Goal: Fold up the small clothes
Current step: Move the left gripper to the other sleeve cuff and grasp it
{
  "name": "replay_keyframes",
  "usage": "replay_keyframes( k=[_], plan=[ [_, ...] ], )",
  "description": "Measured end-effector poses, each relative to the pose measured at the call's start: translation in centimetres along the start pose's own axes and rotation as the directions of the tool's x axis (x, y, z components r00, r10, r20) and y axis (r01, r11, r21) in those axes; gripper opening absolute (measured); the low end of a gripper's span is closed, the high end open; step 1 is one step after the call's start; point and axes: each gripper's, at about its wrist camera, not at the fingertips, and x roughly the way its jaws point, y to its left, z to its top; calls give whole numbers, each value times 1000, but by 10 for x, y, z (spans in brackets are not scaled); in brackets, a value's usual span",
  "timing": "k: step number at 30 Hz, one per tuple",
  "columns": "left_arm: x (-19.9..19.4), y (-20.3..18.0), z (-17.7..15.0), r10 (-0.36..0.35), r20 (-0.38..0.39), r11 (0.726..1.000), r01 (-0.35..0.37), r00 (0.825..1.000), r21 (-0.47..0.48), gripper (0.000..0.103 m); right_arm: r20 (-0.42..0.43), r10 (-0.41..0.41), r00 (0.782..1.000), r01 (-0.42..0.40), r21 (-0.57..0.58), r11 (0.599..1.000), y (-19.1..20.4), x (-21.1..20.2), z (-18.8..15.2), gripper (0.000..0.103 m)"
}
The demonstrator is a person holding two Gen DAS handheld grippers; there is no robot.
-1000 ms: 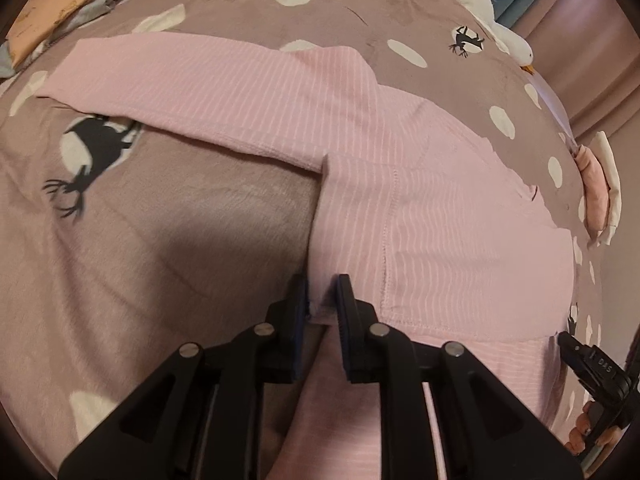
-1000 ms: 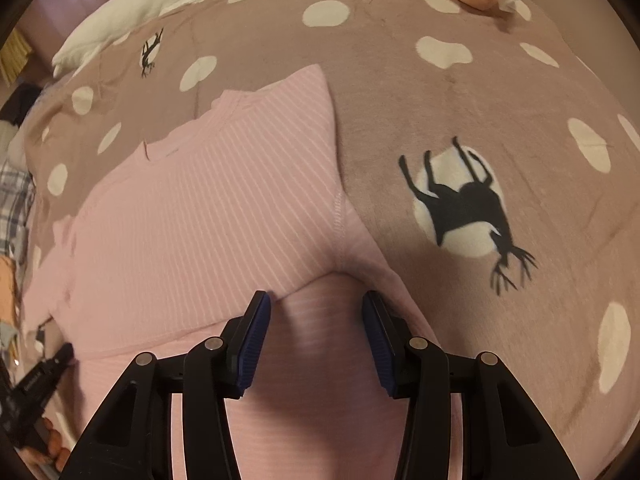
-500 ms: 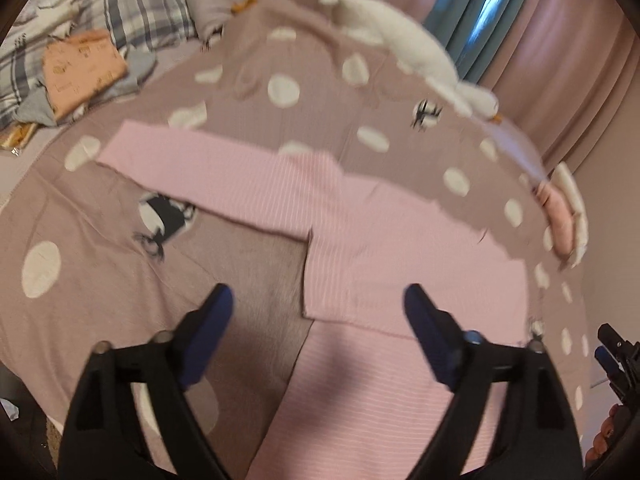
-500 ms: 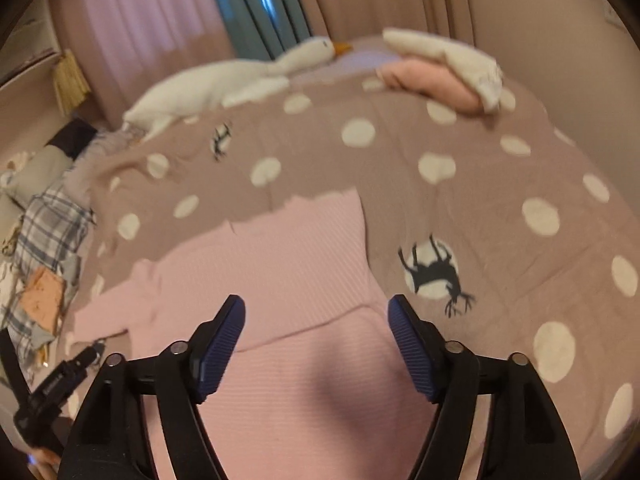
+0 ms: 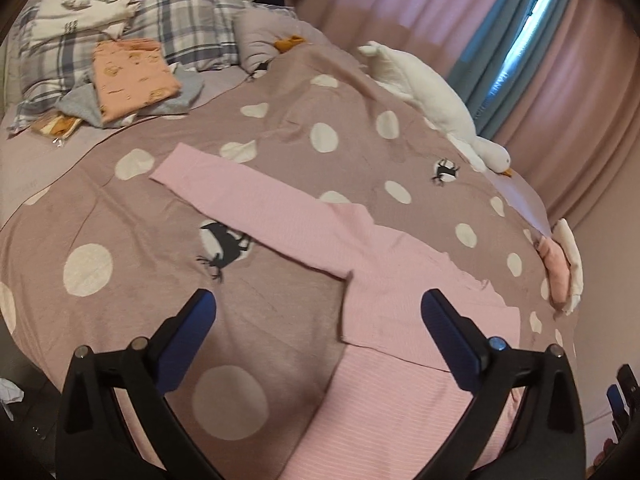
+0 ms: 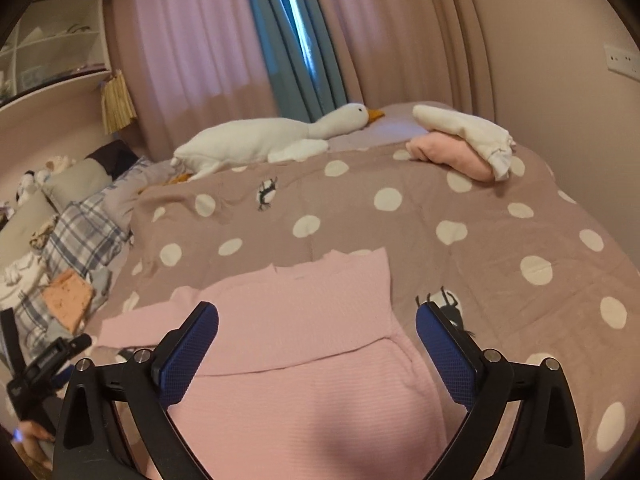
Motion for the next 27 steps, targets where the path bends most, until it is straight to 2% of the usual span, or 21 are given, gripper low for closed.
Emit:
replay_keyframes(
  k=[7, 20, 27],
  plan=[
    [1, 28, 7, 17, -2, 996, -17, 1000, -82, 103, 17, -13, 1000, 13, -9, 1000, 3, -8, -3, 99],
    [15, 78, 19, 77, -47, 975, -85, 996, -203, 103, -41, -48, 998, 48, 1, 999, 3, -2, -10, 98],
    [31, 103, 26, 83, -75, 960, -100, 994, -263, 102, -62, -43, 997, 44, 8, 999, 5, 4, -10, 98]
  ],
)
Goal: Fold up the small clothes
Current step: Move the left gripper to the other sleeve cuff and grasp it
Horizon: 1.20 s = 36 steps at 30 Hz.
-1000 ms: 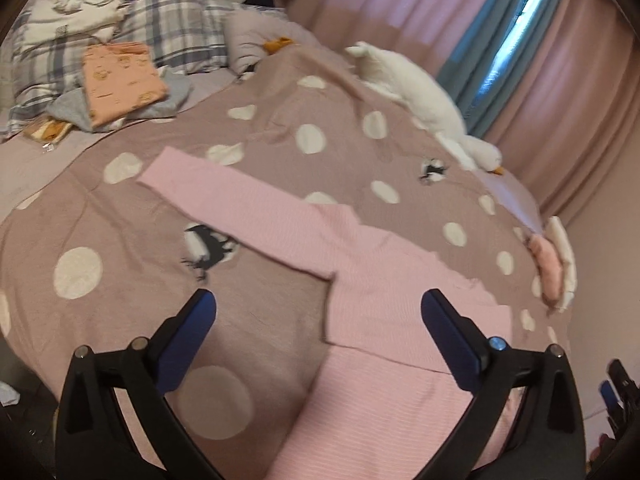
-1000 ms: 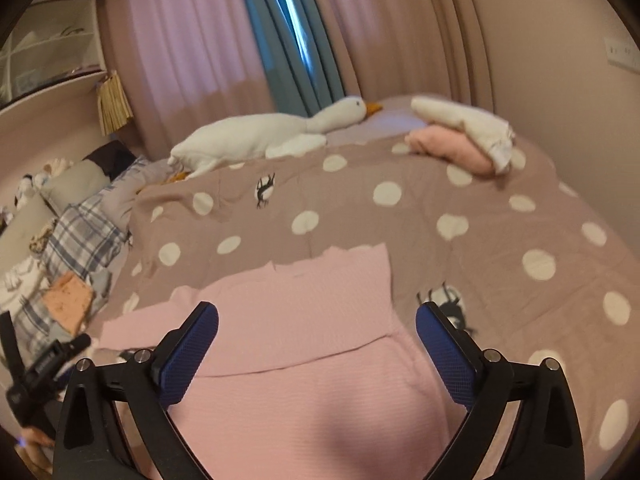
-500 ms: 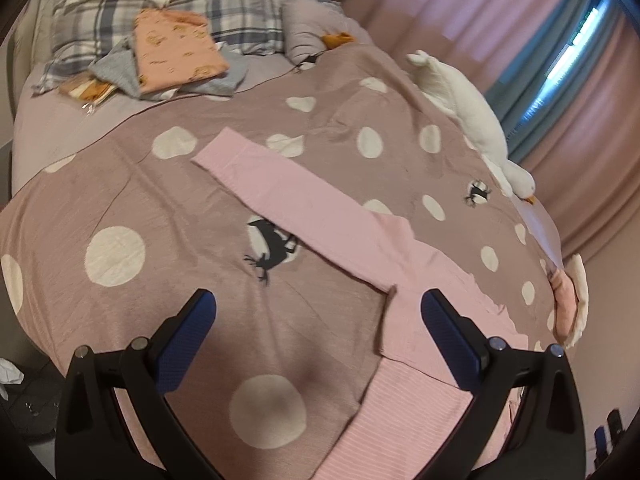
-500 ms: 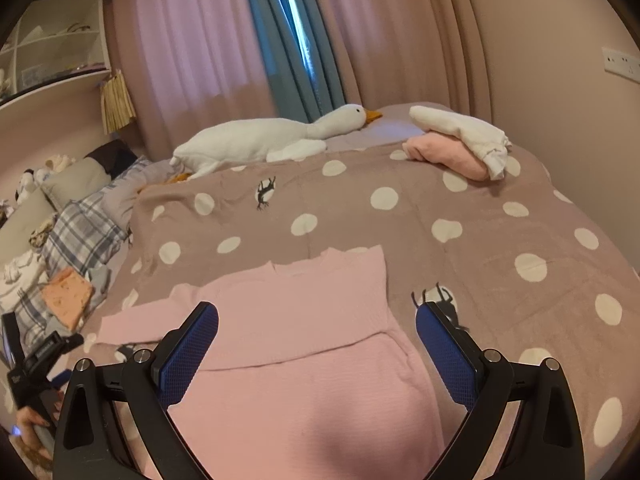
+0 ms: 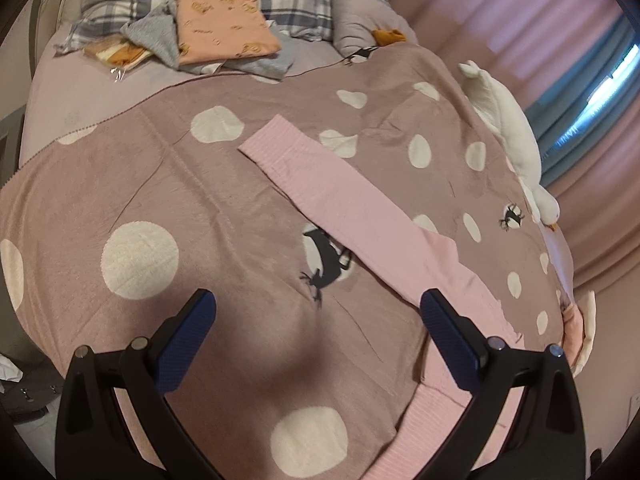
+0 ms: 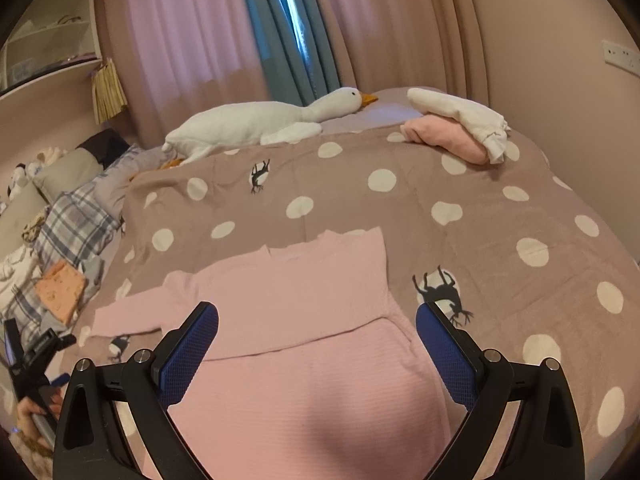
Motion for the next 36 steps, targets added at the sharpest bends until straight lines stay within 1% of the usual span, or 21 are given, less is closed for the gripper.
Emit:
replay_keyframes(
  k=[3, 5, 8, 10, 15, 19, 20, 21, 23, 25, 27, 29, 32, 34, 36],
  plan=[
    [9, 11, 9, -1, -13, 999, 1, 1000, -35, 101, -6, -1, 1000, 1, -5, 1000, 1, 2, 0, 98],
    [14, 19, 14, -5, -17, 998, 4, 1000, -63, 99, -10, -5, 1000, 5, -5, 1000, 2, 3, 0, 98],
    [22, 31, 20, 15, -26, 995, -18, 1000, -95, 94, -18, -5, 1000, 5, 0, 1000, 2, 5, 0, 98],
    [27, 36, 23, 35, -36, 994, -38, 999, -103, 92, -21, -3, 1000, 3, 0, 1000, 2, 6, -1, 98],
    [38, 47, 28, 57, -39, 989, -61, 998, -137, 87, -50, -18, 999, 18, 1, 1000, 0, 16, -3, 98],
    [51, 50, 36, 55, -47, 988, -61, 997, -144, 78, -60, -17, 998, 18, 16, 1000, -2, 20, -4, 98],
    [54, 51, 40, 53, -45, 986, -60, 998, -153, 74, -62, -19, 998, 20, 15, 1000, -2, 21, -4, 98],
    [57, 52, 43, 52, -44, 985, -58, 998, -163, 71, -65, -23, 998, 24, 12, 1000, -2, 22, -5, 98],
    [64, 57, 50, 43, -41, 980, -50, 998, -192, 62, -71, -29, 997, 30, 8, 1000, -2, 23, -5, 98],
    [72, 62, 59, 43, -41, 973, -51, 998, -224, 56, -74, -32, 997, 33, 6, 999, -2, 24, -5, 98],
    [78, 65, 65, 63, -37, 967, -70, 997, -245, 51, -76, -34, 997, 35, 9, 999, -4, 25, -5, 98],
    [85, 69, 71, 67, -36, 962, -74, 997, -264, 43, -76, -38, 996, 39, 13, 999, -5, 26, -5, 98],
    [96, 78, 77, 20, -43, 946, -33, 999, -322, 37, -76, -47, 996, 48, 15, 999, -7, 28, -4, 98],
    [103, 81, 81, -5, -39, 938, -8, 999, -346, 36, -79, -49, 996, 50, 15, 999, -8, 29, -4, 98],
    [109, 81, 85, 2, -41, 937, -16, 999, -350, 35, -81, -52, 995, 53, 17, 998, -8, 31, -4, 98]
  ],
)
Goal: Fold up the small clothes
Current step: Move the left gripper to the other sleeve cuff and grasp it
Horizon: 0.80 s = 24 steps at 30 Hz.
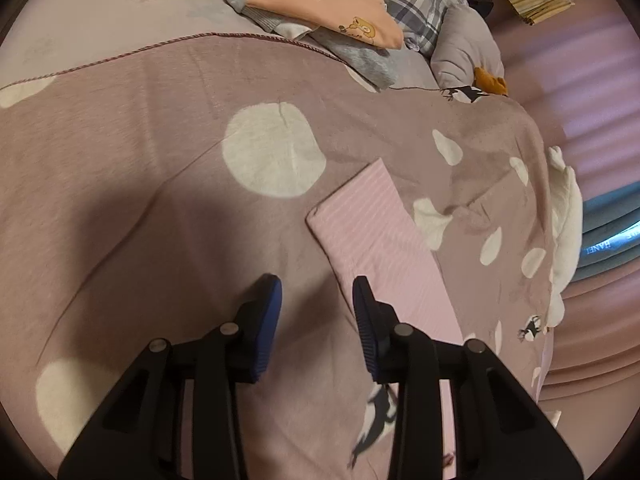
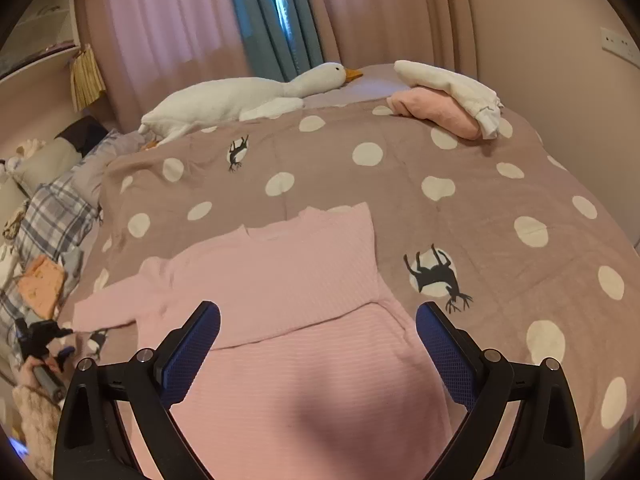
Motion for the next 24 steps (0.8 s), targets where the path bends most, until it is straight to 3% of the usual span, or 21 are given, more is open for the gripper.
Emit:
replay_keyframes(
  k=[10, 12, 13, 17, 21, 24],
  plan=[
    [20, -9, 20, -33, 39, 996, 36, 999, -77, 35, -20, -14, 1000, 14, 1, 1000, 0, 8, 1, 98],
    [23, -13, 22, -20, 50, 997, 24, 999, -73, 23, -15, -13, 1000, 13, -1, 1000, 0, 9, 0, 98],
    [24, -15, 21, -16, 51, 997, 20, 999, -69, 8, -16, -12, 1000, 12, -1, 1000, 0, 9, 0, 98],
    [21, -24, 16, 15, 100, 1000, -13, 995, -28, 6, -29, -9, 1000, 9, 3, 1000, -1, 11, -1, 98],
    [0, -45, 11, -16, 153, 1000, 13, 988, 25, 5, -35, -13, 999, 12, -6, 1000, -2, 11, 0, 98],
    [-19, -66, 5, -81, 171, 994, 66, 982, 90, 5, -23, -16, 1000, 16, -9, 1000, -2, 7, 1, 98]
  ],
)
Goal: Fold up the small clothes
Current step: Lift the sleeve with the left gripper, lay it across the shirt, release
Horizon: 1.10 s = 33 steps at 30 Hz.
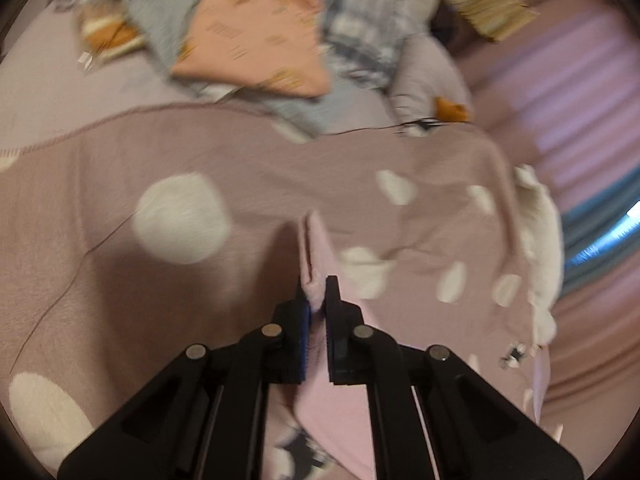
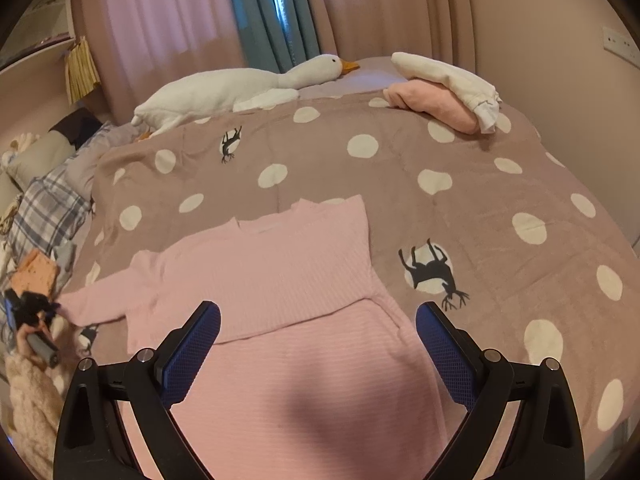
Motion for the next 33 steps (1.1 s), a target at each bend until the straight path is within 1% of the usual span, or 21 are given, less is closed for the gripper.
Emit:
replay_keyframes(
  k=[3, 5, 7, 10, 11, 13, 16, 18, 25, 27, 30, 33],
  plan=[
    [-22, -27, -6, -37, 34, 996, 34, 999, 78, 5, 7, 14, 1000, -14, 6, 1000, -1, -2, -1, 98],
    [-31, -41, -11, -63, 41, 991, 58, 997, 124, 5, 3, 32, 999, -32, 17, 999, -1, -3, -1, 98],
    [-37, -53, -18, -82, 28, 985, 77, 996, 158, 5, 3, 48, 999, -48, 20, 999, -1, -4, -2, 98],
    [-44, -69, -27, -109, 9, 975, 105, 994, 196, 5, 9, 49, 999, -49, 17, 999, -1, -8, -2, 98],
    [-48, -75, -32, -129, 3, 969, 125, 992, 214, 5, 12, 51, 999, -51, 19, 998, -1, -9, -3, 98],
    [-54, -85, -38, -144, -5, 960, 141, 990, 244, 5, 18, 58, 998, -58, 22, 998, -2, -12, -3, 98],
    [-62, -101, -50, -157, -21, 942, 156, 987, 299, 5, 22, 62, 998, -62, 27, 998, -5, -14, -5, 98],
    [-67, -111, -61, -173, -34, 925, 174, 984, 337, 5, 18, 65, 998, -66, 36, 997, -7, -15, -6, 98],
    [-73, -139, -102, -181, -90, 866, 202, 979, 458, 5, 19, 71, 997, -72, 52, 996, -13, -18, -9, 98],
    [-72, -143, -111, -182, -111, 854, 213, 977, 475, 5, 19, 73, 997, -74, 56, 996, -15, -19, -11, 98],
    [-68, -151, -125, -190, -174, 838, 252, 966, 484, 5, 17, 73, 997, -74, 60, 995, -17, -19, -12, 98],
    [-66, -161, -142, -178, -189, 811, 253, 966, 528, 5, 16, 72, 997, -73, 66, 995, -20, -20, -13, 98]
  ],
)
